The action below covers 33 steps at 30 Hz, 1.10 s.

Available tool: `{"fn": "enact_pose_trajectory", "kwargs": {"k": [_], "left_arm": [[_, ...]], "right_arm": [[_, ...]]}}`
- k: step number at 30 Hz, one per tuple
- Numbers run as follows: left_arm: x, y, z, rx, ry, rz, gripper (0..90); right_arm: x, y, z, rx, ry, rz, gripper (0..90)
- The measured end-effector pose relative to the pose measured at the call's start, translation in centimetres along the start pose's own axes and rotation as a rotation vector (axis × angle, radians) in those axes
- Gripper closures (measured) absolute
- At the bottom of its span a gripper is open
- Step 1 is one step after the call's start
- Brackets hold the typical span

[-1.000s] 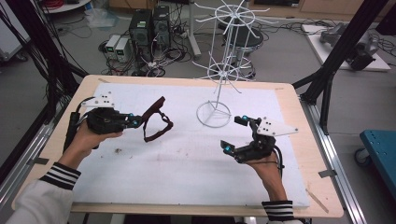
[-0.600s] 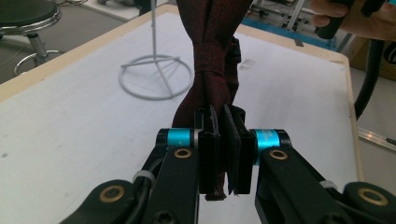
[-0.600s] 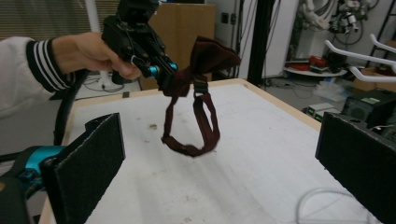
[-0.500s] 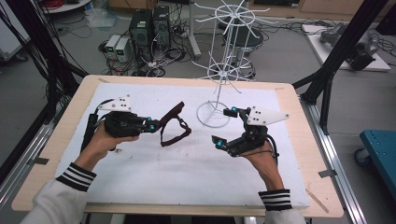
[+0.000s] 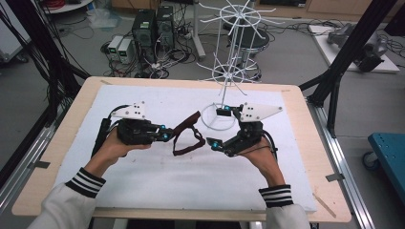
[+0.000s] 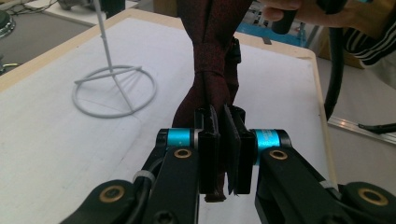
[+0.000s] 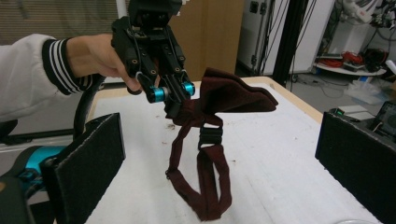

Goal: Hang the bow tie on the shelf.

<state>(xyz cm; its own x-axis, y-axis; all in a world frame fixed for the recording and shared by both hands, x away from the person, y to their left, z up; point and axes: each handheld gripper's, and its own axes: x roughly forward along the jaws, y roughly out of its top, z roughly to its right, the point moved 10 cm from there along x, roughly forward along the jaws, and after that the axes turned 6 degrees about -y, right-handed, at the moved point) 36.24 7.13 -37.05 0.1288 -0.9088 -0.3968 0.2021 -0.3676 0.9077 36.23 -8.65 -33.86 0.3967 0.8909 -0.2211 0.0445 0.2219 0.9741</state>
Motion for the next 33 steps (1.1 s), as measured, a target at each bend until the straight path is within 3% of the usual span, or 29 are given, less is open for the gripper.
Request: {"fn": "enact_pose_trajectory", "kwargs": {"k": [16, 18, 24, 27, 31, 33], "left_arm": [[0.8, 0.0, 0.8, 0.026, -0.029, -0.016, 84.2], [0.8, 0.0, 0.9, 0.027, -0.030, -0.021, 84.1], [0.7, -0.1, 0.9, 0.031, -0.024, -0.027, 84.1], [0.8, -0.1, 0.9, 0.029, -0.023, -0.028, 84.1], [0.7, -0.1, 0.6, 0.024, -0.017, -0.020, 84.1], [0.6, 0.0, 0.7, 0.023, -0.019, -0.014, 84.1]], "right_arm": [[2.3, 0.3, -0.4, -0.022, 0.046, -0.052, 8.4], [2.4, 0.2, -0.5, -0.025, 0.057, -0.062, 17.3], [2.3, 0.2, 0.1, -0.030, 0.023, -0.057, 40.0], [2.3, 0.3, -0.2, -0.040, 0.035, -0.053, 47.7], [2.2, 0.3, -0.4, -0.078, 0.046, -0.060, 75.5], [2.1, 0.5, -0.6, -0.094, 0.054, -0.048, 82.5]]}}
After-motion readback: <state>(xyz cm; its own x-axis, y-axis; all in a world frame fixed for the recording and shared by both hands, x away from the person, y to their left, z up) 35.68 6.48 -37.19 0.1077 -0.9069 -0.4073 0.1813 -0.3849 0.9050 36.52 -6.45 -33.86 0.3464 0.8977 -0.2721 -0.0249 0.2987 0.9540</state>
